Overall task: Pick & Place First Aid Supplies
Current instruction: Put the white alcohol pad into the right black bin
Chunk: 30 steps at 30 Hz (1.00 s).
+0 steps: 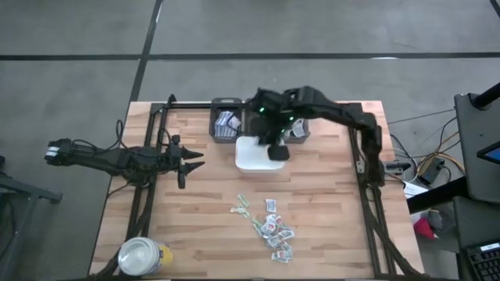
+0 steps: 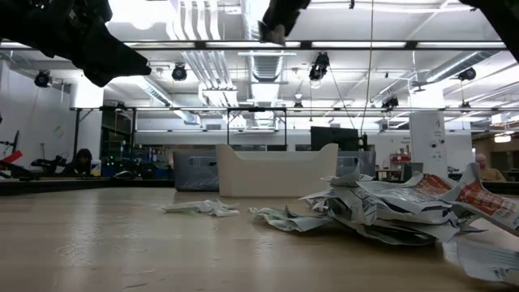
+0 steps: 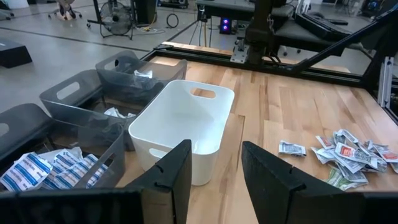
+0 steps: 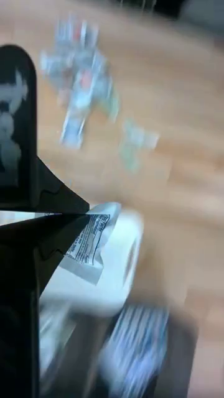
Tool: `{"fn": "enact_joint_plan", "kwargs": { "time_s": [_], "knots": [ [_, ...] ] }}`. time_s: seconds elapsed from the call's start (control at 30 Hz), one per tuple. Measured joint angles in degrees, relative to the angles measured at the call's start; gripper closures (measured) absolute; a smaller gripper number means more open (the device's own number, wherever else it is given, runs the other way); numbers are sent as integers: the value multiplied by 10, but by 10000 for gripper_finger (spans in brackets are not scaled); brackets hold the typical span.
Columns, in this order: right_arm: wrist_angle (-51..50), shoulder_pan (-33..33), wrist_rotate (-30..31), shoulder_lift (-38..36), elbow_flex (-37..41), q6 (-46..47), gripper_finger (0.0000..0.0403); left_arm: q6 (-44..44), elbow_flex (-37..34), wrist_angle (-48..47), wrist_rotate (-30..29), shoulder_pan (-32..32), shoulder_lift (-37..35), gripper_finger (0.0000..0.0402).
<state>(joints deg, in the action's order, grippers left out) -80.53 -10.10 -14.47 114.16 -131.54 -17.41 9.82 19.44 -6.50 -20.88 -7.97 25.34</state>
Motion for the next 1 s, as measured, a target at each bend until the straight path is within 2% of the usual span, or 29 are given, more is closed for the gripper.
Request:
{"fn": "enact_joint_plan", "kwargs": {
  "time_s": [0.13,0.43,0.63,1.0],
  "knots": [
    [-7,-22,113,-37,11,-13,394,0,0,0,-2,0,0,266],
    [-7,-109,255,-79,60,-34,394,0,0,0,-2,0,0,266],
    [3,-179,258,-77,126,-66,394,0,0,0,-2,0,0,266],
    [145,-253,229,-76,321,-121,394,0,0,0,-2,0,0,266]
  ]
}}
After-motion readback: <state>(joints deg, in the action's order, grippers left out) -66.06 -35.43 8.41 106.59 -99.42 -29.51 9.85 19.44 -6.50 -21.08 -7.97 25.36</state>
